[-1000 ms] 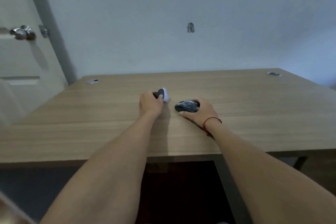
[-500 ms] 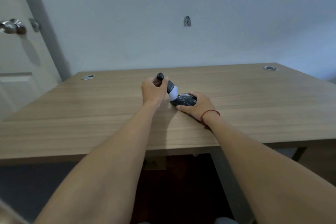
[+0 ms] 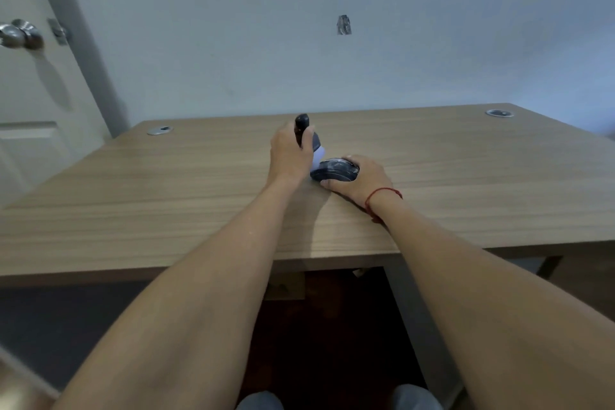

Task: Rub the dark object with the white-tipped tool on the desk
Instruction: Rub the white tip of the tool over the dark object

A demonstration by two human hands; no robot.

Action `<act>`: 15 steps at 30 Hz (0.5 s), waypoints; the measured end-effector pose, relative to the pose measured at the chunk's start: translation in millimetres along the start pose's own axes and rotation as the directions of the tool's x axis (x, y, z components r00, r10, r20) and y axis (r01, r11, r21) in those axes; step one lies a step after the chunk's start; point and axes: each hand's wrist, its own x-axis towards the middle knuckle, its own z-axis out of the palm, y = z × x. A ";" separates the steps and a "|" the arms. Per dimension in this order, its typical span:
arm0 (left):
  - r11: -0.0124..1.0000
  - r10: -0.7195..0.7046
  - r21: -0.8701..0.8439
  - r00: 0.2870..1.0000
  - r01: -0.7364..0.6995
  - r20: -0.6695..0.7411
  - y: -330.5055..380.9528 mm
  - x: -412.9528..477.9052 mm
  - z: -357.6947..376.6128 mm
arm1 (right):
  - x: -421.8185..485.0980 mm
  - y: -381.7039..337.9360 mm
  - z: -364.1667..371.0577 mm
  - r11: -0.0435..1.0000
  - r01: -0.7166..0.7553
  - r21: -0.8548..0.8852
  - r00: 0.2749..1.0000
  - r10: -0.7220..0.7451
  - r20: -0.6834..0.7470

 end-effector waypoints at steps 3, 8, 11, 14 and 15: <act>0.987 0.019 0.158 0.998 -0.027 0.056 -13.9 -11.3 5.3 | -2.7 0.4 0.4 1.000 -0.007 -0.007 1.000 0.007 -0.002; 0.993 0.000 0.119 1.000 0.002 -0.012 -6.2 -2.7 1.3 | -2.1 -0.4 -2.3 1.000 -0.023 -0.017 1.000 0.023 0.000; 0.999 0.038 0.026 0.999 -0.038 -0.001 14.8 5.0 11.0 | -1.2 -1.5 -3.7 0.999 -0.034 -0.007 0.999 0.034 0.010; 0.993 0.017 0.115 0.999 -0.022 0.046 8.9 -7.2 20.8 | -3.3 -1.3 -2.4 1.000 -0.019 -0.025 1.000 0.019 0.013; 0.989 -0.019 0.147 1.000 0.015 0.025 2.3 -11.6 18.7 | -4.5 -1.1 -1.9 1.000 -0.010 -0.021 1.000 0.010 0.010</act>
